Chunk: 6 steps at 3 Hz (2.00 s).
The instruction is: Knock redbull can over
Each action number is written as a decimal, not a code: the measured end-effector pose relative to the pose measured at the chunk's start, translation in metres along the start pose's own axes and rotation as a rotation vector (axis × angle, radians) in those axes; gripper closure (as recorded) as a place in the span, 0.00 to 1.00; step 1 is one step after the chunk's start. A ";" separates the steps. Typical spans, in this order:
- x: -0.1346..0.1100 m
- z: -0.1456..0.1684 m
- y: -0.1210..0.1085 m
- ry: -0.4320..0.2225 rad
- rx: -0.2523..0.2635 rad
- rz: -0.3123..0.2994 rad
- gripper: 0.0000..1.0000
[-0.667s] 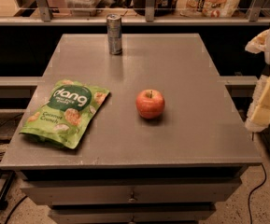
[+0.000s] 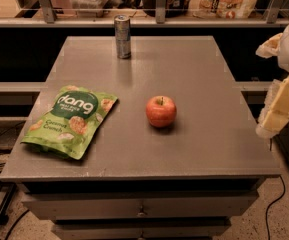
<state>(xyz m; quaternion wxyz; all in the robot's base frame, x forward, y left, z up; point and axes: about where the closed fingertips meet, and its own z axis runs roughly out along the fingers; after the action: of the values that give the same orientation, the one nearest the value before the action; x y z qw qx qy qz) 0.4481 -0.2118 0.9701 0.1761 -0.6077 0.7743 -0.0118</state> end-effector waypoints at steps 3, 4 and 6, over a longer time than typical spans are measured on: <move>-0.056 0.046 -0.092 -0.514 -0.010 0.110 0.00; -0.056 0.046 -0.088 -0.498 -0.013 0.102 0.00; -0.098 0.058 -0.107 -0.590 0.022 0.156 0.00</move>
Offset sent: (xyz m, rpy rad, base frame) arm 0.1097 0.0330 -0.0080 0.5355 -0.1236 0.0377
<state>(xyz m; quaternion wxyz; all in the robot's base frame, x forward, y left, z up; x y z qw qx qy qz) 0.5849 -0.1360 0.9662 0.4001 -0.5219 0.7338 0.1704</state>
